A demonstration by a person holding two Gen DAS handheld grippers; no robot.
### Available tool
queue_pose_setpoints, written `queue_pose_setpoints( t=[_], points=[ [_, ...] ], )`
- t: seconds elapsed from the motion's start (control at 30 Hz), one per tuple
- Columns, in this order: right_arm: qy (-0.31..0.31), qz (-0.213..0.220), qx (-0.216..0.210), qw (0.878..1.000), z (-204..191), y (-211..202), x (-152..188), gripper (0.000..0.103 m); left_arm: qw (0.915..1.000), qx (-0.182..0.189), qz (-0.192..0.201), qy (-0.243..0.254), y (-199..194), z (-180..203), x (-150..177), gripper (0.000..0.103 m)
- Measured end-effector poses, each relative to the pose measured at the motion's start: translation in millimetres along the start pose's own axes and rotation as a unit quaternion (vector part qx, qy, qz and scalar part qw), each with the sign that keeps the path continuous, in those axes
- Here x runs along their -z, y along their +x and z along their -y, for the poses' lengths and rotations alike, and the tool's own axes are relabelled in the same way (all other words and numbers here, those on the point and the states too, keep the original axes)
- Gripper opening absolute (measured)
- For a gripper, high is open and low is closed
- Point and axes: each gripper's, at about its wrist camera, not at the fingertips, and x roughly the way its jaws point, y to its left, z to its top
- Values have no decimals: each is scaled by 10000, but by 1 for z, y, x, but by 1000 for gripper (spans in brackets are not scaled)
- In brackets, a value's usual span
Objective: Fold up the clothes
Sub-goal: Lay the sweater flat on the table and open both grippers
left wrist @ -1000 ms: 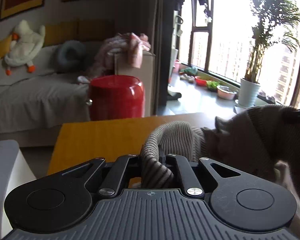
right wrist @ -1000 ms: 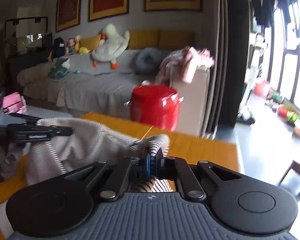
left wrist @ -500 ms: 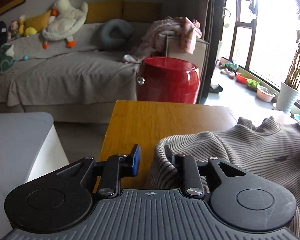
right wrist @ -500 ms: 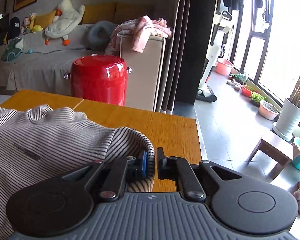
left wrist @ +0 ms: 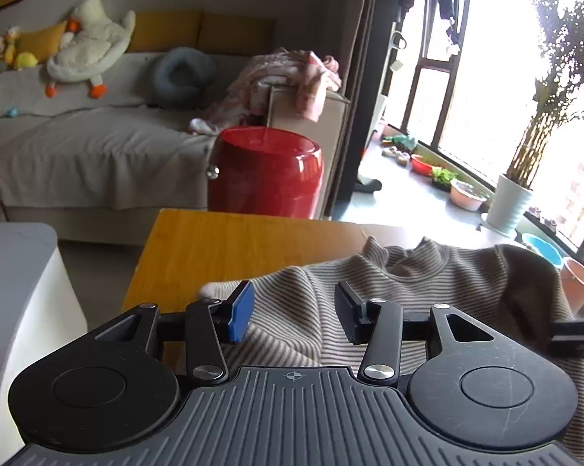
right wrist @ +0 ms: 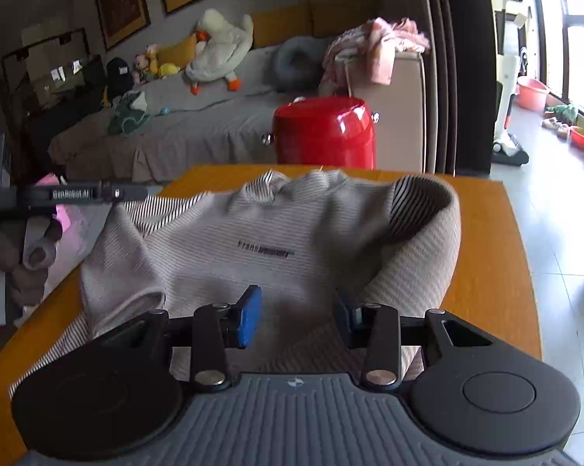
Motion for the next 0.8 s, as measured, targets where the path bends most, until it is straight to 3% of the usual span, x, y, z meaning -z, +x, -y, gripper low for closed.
queue_pose_setpoints(
  t=[0.1,0.3,0.37,0.53,0.7,0.73,0.8],
  points=[
    [-230,-171,244,9993,-2,10,21,40,9995,234,-152,-123,-2,8,5,53],
    [-372,-156,327,9987,-3,5,25,40,9963,742,-306,-292,-12,25,19,63],
    [-478,-174,434,9978,-3,1,27,40,9938,1010,-344,-308,-18,32,28,72],
    [-247,-126,543,9981,3,-15,36,40,9834,1716,-585,99,-19,64,64,82],
    [12,61,510,9987,0,-48,39,43,9832,1608,-670,544,-12,81,89,90],
    [-26,114,490,9987,-3,-56,40,48,9831,1604,-666,579,-13,82,90,96],
    [-155,134,362,9991,-12,-68,45,60,9836,1550,-673,635,-14,85,93,96]
  ],
)
